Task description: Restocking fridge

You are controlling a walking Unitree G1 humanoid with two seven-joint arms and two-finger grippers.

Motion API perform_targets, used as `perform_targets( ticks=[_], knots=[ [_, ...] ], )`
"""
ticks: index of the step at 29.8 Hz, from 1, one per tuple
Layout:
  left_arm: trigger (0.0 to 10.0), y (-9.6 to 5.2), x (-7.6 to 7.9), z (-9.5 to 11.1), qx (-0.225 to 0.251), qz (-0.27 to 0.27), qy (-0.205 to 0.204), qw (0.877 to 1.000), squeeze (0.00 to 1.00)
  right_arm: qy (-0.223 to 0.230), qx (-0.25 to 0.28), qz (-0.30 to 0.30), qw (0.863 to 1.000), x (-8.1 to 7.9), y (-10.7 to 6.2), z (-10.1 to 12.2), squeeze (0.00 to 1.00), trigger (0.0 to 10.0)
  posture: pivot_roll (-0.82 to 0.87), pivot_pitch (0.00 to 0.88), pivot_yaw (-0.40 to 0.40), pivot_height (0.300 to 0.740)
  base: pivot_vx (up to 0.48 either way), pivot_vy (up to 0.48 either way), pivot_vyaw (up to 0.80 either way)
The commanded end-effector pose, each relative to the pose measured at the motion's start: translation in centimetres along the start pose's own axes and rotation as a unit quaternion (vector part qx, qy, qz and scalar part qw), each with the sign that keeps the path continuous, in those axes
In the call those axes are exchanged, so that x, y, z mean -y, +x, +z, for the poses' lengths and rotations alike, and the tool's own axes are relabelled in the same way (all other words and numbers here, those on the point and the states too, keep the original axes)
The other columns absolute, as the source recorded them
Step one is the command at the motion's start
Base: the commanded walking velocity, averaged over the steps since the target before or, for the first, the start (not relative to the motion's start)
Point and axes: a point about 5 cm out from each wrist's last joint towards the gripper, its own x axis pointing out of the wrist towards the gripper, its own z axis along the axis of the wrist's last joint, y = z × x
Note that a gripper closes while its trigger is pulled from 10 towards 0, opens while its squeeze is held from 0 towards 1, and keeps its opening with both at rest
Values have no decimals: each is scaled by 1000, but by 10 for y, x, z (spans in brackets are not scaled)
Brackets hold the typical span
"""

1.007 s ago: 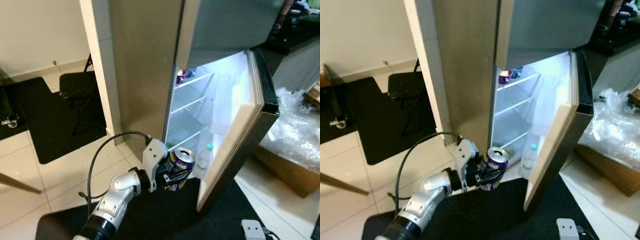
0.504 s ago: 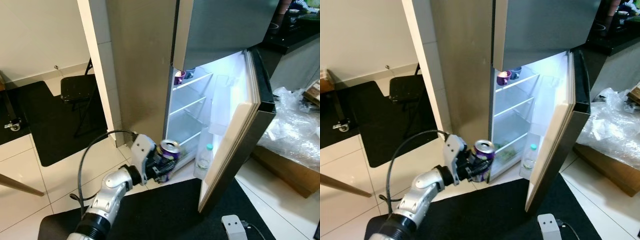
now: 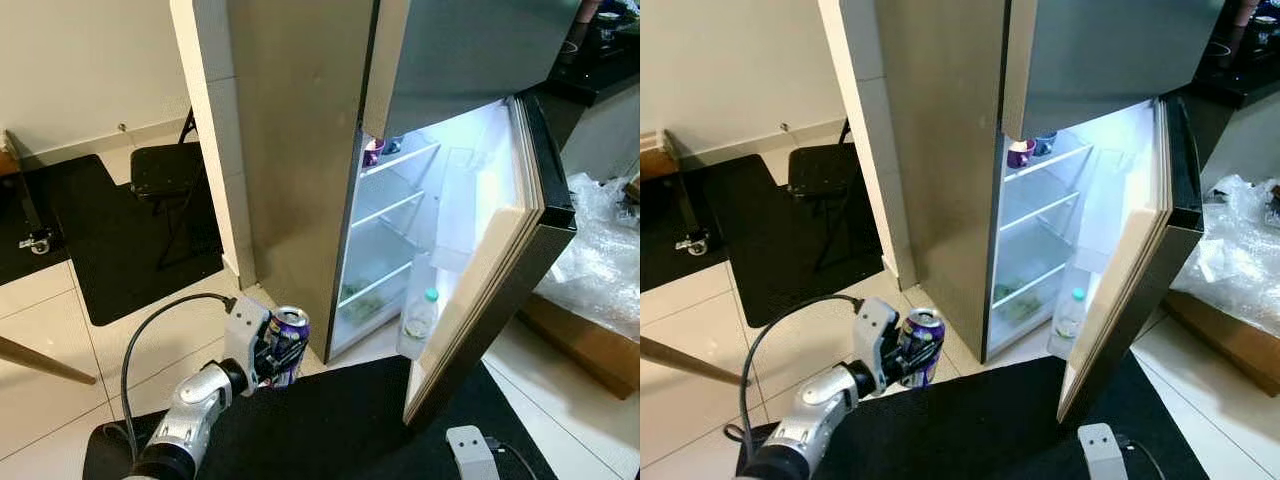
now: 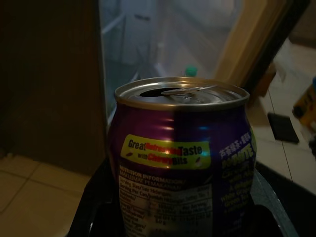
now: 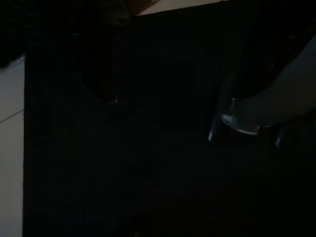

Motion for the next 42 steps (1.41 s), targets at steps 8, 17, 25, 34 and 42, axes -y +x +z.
perform_targets(
  ticks=[8,17,25,34,42],
  knots=[
    [10000,17,1,14,41,10,6,999,0,-24,10,8,1000,0,1,10,0,10000,76,0,-31,740,0,0,0],
    [10000,21,0,19,58,13,1,998,0,-23,12,4,1000,4,1,11,0,10000,61,0,-26,740,297,0,0],
    [10000,22,-1,21,65,17,0,998,0,-26,12,4,1000,6,0,8,0,10000,56,0,-27,740,307,0,0],
    [10000,23,-1,22,69,13,3,998,0,-26,21,3,999,7,0,14,0,10000,56,0,-27,740,313,0,0],
    [10000,27,3,25,70,6,8,997,0,-28,30,0,999,9,1,20,0,10000,57,0,-27,740,224,0,0]
  ],
)
